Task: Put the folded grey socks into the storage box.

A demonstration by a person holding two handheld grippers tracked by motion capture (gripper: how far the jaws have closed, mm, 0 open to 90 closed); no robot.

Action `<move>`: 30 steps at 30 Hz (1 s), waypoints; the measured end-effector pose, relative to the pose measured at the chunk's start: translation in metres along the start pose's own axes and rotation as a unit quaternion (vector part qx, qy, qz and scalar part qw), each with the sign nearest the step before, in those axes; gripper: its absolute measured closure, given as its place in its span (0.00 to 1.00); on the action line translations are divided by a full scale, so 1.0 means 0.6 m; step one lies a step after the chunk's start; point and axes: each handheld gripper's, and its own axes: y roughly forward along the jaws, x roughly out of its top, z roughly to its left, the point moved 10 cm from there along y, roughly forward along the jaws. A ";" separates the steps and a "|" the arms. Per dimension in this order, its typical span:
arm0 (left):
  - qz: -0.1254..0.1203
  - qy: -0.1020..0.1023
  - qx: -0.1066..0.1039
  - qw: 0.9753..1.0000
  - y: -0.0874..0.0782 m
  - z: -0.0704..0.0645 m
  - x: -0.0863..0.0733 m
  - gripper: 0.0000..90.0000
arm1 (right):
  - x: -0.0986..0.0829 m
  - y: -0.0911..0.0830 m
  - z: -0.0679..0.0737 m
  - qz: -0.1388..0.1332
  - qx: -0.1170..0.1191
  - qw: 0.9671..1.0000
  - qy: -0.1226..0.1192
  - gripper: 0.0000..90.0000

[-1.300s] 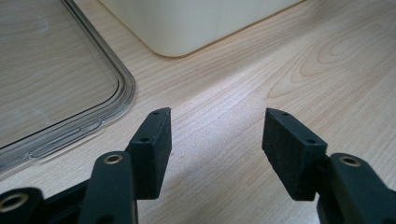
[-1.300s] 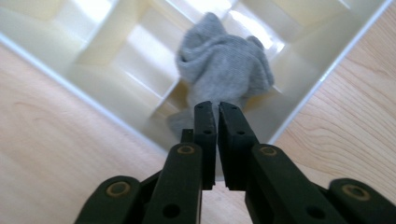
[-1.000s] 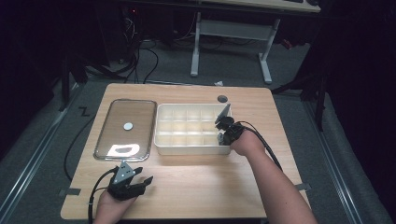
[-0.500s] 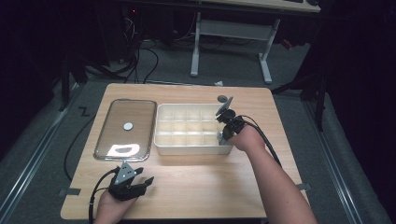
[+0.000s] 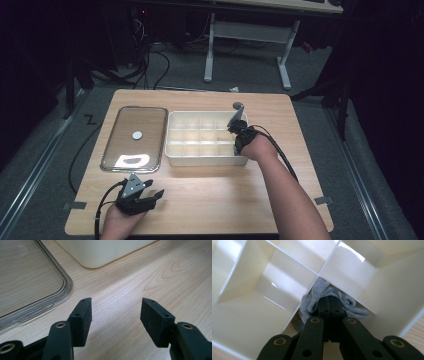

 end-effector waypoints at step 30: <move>0.000 -0.002 0.001 1.000 0.001 0.001 0.000 0.48 | -0.001 -0.064 0.001 -0.055 0.023 0.998 0.001 0.86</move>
